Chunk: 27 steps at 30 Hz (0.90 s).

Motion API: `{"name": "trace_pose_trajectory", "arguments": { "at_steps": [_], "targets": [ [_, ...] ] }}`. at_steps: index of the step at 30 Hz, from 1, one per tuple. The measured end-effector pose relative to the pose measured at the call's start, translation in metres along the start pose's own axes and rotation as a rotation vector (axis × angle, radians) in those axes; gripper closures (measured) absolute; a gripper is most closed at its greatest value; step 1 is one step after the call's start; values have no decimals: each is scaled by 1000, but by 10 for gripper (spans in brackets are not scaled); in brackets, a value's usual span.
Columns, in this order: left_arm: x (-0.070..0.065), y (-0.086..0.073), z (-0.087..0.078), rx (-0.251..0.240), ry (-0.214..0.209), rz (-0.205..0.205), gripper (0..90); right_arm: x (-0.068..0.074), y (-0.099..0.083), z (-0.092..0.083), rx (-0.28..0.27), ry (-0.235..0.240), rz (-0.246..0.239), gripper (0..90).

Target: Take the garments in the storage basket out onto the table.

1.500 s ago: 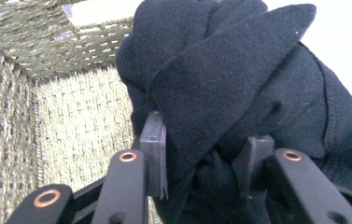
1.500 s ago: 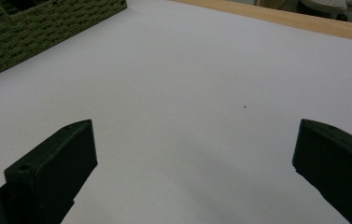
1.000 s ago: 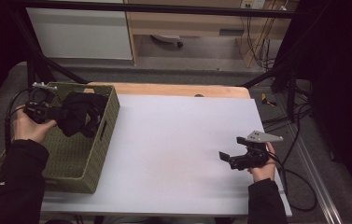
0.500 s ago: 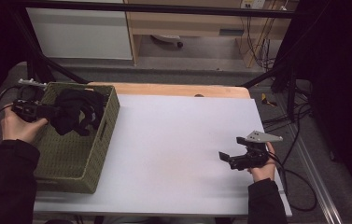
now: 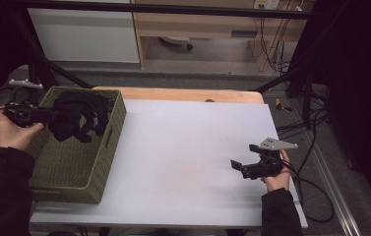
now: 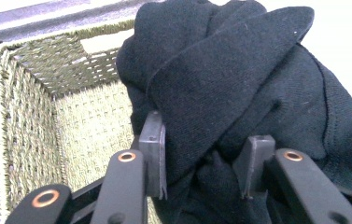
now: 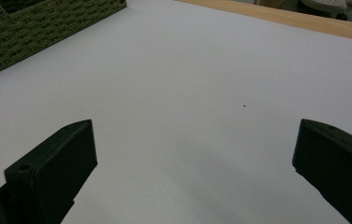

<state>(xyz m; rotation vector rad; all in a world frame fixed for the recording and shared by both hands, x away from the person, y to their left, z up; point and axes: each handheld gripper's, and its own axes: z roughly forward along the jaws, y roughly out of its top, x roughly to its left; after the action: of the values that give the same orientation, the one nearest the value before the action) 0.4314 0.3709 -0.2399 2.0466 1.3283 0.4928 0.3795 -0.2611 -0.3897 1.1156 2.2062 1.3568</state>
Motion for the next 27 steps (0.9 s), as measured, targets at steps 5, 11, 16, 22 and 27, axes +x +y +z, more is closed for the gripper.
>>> {"name": "trace_pose_trajectory", "arguments": {
  "at_steps": [5, 11, 16, 22, 27],
  "targets": [
    [-3, 3, -8, -5, -7, 9, 608, 0, 0, 0, 0, -1, 0, 3],
    [-8, 8, -18, -15, -17, 20, 608, 0, 0, 0, 0, -1, -1, 3],
    [-13, 12, -25, -20, -24, 37, 608, 0, 0, 0, 0, -1, 0, 3],
    [-20, 16, -30, -22, -39, 51, 607, 0, 0, 0, -1, -1, -1, 3],
    [-27, 19, -32, -24, -54, 68, 607, 0, 0, 0, -2, -2, -1, 3]
  ]
}}
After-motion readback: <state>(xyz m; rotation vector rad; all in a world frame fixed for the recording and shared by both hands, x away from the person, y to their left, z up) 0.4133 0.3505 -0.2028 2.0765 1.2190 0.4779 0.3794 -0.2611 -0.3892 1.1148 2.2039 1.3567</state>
